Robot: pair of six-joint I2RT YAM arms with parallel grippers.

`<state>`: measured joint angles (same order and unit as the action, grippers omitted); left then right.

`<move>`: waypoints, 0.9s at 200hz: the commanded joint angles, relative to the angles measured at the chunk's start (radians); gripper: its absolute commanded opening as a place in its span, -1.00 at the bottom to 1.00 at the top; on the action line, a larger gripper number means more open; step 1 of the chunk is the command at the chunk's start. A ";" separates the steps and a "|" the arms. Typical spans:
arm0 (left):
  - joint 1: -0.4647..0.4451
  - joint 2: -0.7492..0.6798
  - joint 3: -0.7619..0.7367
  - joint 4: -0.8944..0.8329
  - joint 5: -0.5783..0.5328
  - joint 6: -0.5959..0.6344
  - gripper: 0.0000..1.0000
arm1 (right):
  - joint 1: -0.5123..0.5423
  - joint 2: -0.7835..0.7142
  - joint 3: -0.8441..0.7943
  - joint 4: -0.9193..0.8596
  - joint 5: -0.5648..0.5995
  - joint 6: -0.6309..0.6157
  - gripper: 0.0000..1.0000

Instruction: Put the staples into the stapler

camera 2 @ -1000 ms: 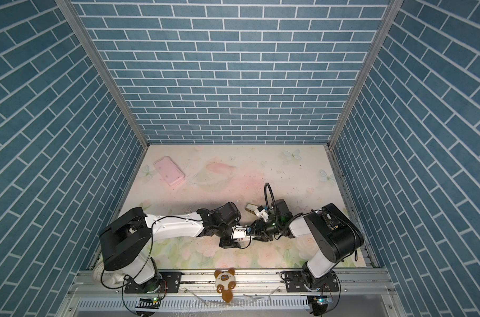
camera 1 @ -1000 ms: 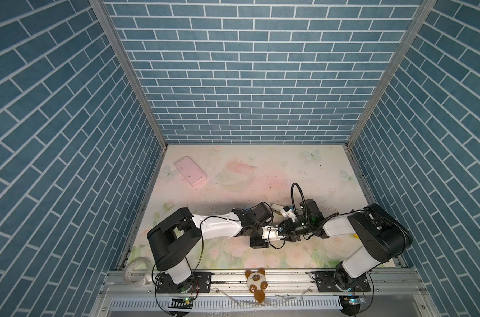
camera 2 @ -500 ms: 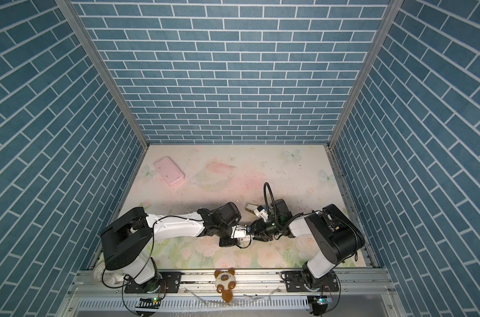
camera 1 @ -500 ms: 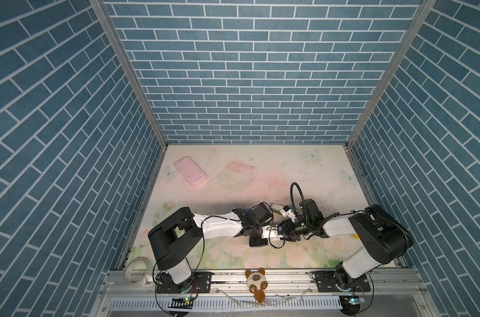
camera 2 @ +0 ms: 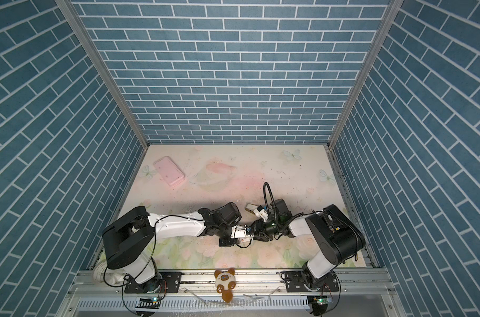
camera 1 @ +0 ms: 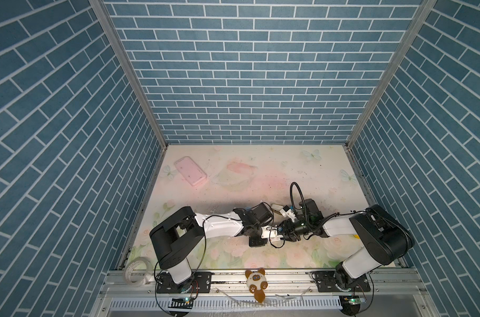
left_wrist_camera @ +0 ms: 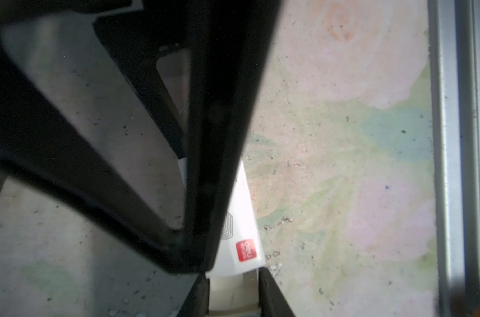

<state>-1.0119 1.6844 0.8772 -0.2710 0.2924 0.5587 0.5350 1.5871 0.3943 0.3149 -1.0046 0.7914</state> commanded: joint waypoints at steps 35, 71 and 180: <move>0.010 0.008 0.010 -0.059 -0.007 0.028 -0.39 | 0.003 0.009 -0.015 -0.155 0.150 -0.055 0.00; 0.012 -0.003 0.003 -0.073 -0.012 0.038 -0.42 | 0.003 0.011 -0.012 -0.164 0.159 -0.060 -0.01; 0.015 0.004 0.034 -0.121 -0.008 0.047 -0.45 | -0.002 -0.022 0.019 -0.326 0.230 -0.125 0.01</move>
<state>-1.0027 1.6833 0.8967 -0.3367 0.2874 0.5949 0.5365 1.5459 0.4351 0.1558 -0.9474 0.7109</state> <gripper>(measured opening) 0.280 0.503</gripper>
